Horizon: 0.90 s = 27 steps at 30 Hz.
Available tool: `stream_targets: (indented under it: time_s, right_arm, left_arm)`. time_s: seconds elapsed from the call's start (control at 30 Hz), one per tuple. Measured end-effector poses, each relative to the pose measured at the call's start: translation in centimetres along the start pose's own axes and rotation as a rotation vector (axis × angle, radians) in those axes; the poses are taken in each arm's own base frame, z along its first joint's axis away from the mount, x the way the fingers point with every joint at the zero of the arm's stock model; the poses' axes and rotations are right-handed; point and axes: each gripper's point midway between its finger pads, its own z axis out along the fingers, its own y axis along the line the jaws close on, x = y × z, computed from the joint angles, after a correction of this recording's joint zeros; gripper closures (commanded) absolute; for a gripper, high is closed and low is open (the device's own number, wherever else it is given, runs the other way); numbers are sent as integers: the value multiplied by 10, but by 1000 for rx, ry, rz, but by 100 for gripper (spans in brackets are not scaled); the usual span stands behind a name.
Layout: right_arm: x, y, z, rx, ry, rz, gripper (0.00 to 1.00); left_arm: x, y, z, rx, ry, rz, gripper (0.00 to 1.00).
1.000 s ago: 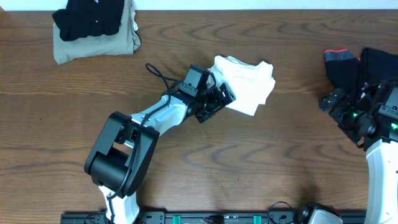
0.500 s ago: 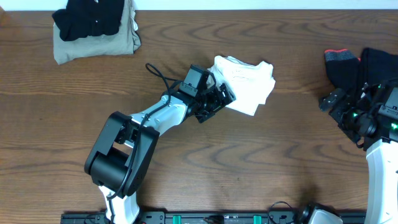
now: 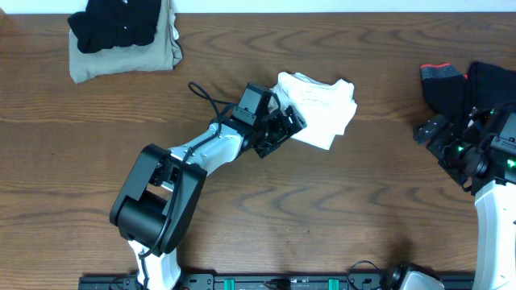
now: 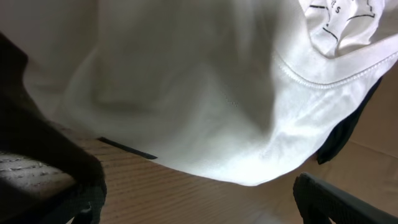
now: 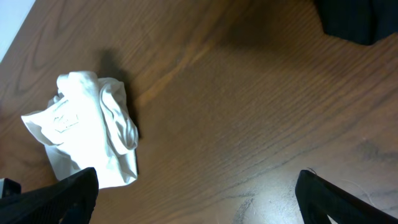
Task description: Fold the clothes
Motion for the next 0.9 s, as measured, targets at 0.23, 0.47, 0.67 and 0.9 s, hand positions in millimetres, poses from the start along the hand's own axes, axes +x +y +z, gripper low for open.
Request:
stream_targets:
  time_s: [0.23, 0.47, 0.67, 0.9]
  right_arm:
    - [0, 0, 0, 0, 0, 0, 1]
    - [0, 0, 0, 0, 0, 0, 1]
    - [0, 0, 0, 0, 0, 0, 1]
    - [0, 0, 0, 0, 0, 0, 1]
  left_arm:
    - [3, -1, 2, -1, 4, 7, 2]
    - [10, 4, 2, -18, 36, -1, 2]
    - [18, 2, 1, -2, 80, 61, 1]
    - [2, 16, -28, -103, -24, 47, 1]
